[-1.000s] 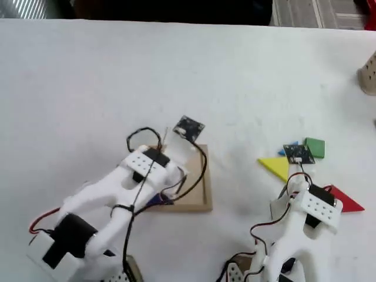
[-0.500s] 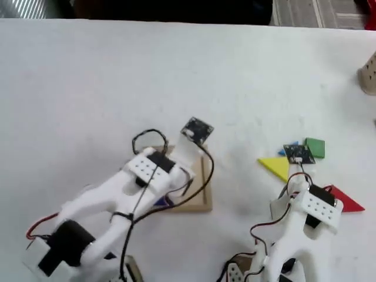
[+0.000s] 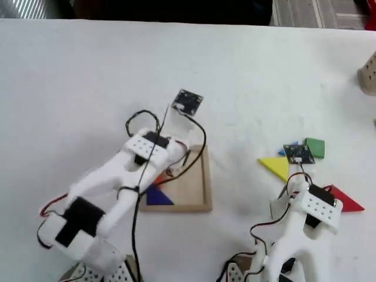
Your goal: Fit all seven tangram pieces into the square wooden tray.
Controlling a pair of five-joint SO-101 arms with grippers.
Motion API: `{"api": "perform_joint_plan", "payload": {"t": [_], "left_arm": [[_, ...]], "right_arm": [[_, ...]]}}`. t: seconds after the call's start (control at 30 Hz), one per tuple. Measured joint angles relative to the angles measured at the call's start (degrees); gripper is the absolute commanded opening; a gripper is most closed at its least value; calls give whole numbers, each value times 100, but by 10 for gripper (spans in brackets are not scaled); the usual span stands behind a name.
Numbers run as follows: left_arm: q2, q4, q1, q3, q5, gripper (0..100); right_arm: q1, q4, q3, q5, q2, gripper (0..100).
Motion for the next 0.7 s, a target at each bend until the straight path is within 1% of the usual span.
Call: {"api": "perform_joint_plan", "payload": {"t": [0.07, 0.27, 0.37, 0.47, 0.7], "left_arm": [[149, 35, -44, -105, 0, 23], [149, 510, -53, -141, -9, 23], [35, 695, -97, -18, -334, 23], [-176, 703, -114, 220, -527, 23], [-396, 703, -158, 343, -571, 23]], "right_arm": [[0, 0, 0, 0, 0, 18], [0, 0, 0, 0, 0, 18], [0, 0, 0, 0, 0, 18], [0, 0, 0, 0, 0, 18], [0, 0, 0, 0, 0, 18]]}}
